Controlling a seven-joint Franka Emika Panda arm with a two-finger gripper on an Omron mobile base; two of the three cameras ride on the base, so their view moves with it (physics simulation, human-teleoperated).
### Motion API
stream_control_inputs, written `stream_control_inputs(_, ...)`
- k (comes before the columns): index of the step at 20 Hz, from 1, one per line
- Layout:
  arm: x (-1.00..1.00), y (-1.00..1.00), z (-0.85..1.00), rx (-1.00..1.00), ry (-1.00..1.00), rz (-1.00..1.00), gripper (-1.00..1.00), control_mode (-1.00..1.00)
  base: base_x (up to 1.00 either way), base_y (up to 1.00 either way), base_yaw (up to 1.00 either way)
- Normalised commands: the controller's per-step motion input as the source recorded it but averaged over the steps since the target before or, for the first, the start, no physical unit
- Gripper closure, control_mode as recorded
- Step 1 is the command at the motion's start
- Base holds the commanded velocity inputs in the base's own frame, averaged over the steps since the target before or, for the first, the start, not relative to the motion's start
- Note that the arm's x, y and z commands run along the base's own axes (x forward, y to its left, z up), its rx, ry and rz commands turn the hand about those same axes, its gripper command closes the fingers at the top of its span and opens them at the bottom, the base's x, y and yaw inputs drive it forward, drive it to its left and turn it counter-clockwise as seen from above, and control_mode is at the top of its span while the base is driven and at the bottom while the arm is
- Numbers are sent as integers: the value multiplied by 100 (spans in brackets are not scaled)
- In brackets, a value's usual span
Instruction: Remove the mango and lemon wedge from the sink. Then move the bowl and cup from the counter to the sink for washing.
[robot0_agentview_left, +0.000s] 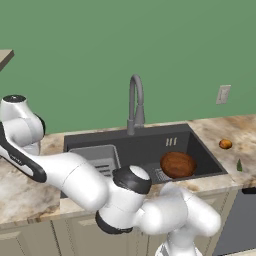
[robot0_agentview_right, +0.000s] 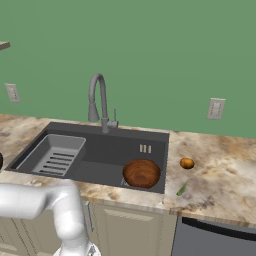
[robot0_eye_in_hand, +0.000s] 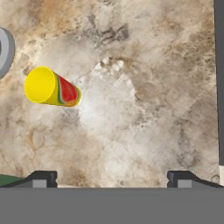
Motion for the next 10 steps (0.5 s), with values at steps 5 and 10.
stream_control_inputs(5, 2, 12, -3, 0, 1, 0, -100, -100, 0, 0, 0)
stream_control_inputs(10, 2, 13, -9, 0, 3, 0, -100, -100, 0, 0, 0)
